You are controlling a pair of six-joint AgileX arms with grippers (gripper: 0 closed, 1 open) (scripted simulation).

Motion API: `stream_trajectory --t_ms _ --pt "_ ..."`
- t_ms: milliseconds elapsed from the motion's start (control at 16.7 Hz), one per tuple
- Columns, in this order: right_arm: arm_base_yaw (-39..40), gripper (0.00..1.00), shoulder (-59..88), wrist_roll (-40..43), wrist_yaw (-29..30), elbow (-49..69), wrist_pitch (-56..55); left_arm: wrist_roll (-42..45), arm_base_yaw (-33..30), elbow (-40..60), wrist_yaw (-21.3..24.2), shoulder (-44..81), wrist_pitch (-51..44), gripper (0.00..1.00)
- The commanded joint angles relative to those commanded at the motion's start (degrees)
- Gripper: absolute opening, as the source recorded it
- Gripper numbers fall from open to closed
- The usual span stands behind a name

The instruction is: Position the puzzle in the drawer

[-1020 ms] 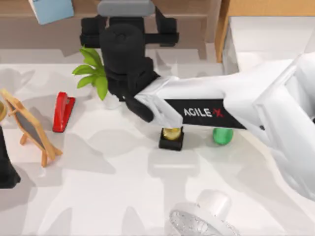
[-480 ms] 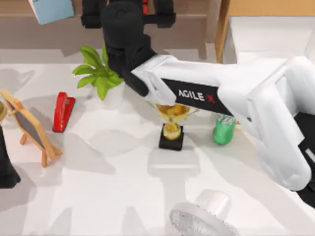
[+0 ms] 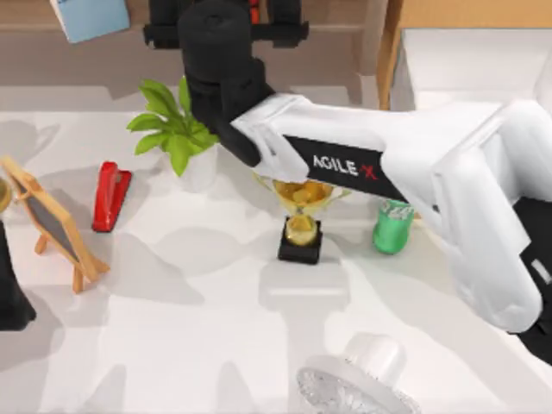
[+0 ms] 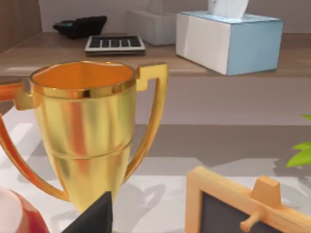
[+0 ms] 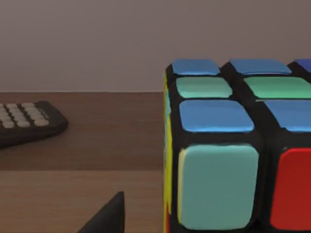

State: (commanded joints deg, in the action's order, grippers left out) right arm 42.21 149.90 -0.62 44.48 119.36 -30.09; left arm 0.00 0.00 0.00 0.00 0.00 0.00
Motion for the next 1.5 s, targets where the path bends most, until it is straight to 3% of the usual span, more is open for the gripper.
stream_trajectory --t_ms 600,1500 --pt "0.0 0.02 0.0 0.0 0.0 0.0 0.0 0.0 0.0 0.0 0.0 0.0 0.0 1.0" --pt "1.5 0.0 -5.1 -0.2 1.2 -5.3 -0.2 0.0 0.0 0.0 0.0 0.0 0.0 1.0"
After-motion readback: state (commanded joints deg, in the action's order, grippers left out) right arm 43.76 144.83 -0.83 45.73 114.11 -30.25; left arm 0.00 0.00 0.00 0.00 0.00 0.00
